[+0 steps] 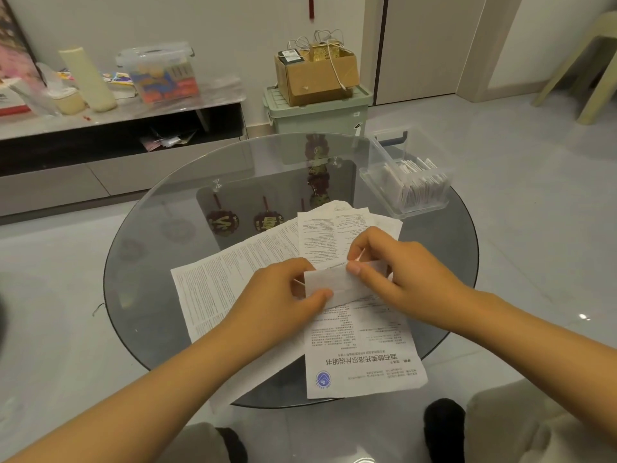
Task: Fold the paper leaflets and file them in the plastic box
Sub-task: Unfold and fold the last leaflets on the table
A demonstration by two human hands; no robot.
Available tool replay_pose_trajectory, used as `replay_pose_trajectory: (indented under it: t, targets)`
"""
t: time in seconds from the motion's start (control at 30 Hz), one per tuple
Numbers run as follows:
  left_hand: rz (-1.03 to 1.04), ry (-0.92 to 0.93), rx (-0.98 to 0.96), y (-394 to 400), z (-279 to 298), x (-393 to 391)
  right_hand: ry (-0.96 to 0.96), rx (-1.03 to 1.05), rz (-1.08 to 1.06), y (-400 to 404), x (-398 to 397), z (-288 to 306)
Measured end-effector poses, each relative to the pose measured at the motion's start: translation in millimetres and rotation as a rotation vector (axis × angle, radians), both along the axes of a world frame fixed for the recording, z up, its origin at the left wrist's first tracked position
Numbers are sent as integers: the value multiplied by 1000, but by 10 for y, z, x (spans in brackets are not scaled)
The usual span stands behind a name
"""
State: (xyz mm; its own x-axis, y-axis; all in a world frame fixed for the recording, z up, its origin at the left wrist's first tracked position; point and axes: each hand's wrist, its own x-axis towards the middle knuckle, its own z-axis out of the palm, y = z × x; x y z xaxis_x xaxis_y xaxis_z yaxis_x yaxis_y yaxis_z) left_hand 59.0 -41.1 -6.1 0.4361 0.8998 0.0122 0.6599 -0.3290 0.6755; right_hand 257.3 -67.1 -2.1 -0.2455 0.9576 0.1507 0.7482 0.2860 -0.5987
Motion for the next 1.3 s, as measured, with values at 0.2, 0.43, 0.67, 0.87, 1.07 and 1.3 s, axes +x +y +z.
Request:
replay_pose_trajectory:
  t: [0.2,0.43,0.67,0.87,1.07,1.3]
  targets:
    - [87,-12,-16,36,-51,6,-103,-30,-95,85,-13,-99]
    - [-12,151,88,65,-113,-17,-215,-60,-86,111,-26,-192]
    - [-167,299,239,82,-144,-37,-330,-60,9,142,26,-112]
    - [-193,332,274,81,-143,-33,-368,-39,104,109,-9,-140]
    - [-182,290,281,104,-159,-32,-378,-3,106,123,-20,-117]
    - [-78,178,221,189,-159,10,-245,-11,-61,218,-108,-128]
